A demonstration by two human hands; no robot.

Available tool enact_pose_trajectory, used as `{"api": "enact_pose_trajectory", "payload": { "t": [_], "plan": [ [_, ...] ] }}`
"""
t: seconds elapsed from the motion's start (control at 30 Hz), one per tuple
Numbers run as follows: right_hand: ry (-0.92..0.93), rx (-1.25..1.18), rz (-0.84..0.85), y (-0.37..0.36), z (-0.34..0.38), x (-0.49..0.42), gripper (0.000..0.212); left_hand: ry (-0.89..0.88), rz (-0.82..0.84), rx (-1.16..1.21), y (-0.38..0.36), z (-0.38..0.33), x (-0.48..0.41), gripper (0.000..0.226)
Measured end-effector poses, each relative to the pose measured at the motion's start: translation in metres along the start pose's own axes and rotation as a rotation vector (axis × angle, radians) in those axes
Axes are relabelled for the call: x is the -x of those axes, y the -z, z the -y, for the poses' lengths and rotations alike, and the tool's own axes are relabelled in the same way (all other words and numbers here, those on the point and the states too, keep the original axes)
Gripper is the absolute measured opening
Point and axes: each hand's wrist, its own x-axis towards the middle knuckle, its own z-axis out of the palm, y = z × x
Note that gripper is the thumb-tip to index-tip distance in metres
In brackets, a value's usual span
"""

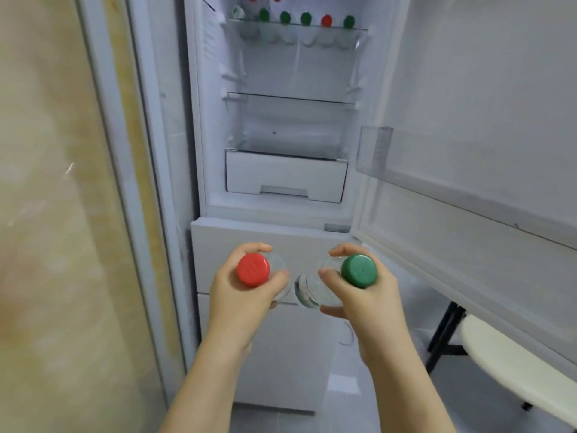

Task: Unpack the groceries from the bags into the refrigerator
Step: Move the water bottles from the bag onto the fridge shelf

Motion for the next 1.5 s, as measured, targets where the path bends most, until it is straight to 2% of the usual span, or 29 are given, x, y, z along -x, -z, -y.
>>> {"api": "enact_pose_trajectory", "payload": {
  "t": [0.13,0.57,1.03,1.27,1.5],
  "plan": [
    [0.066,-0.072,-0.027,-0.040,0.004,-0.046,0.024,-0.058,0.009,0.055,0.018,-0.005,-0.059,0.032],
    [0.495,-0.128,-0.145,-0.135,0.007,-0.174,0.024,-0.398,0.018,0.160,0.012,-0.024,-0.222,0.036],
    [0.885,-0.238,-0.227,-0.152,0.023,-0.315,0.024,-0.680,0.018,0.282,-0.035,-0.048,-0.341,0.039],
    [1.007,-0.255,-0.181,-0.141,0.048,-0.394,0.024,-0.786,-0.008,0.305,-0.082,-0.062,-0.402,0.043],
    [1.135,-0.255,-0.184,-0.139,0.073,-0.446,0.026,-0.883,0.003,0.441,-0.116,-0.078,-0.453,0.043]
  ]
}}
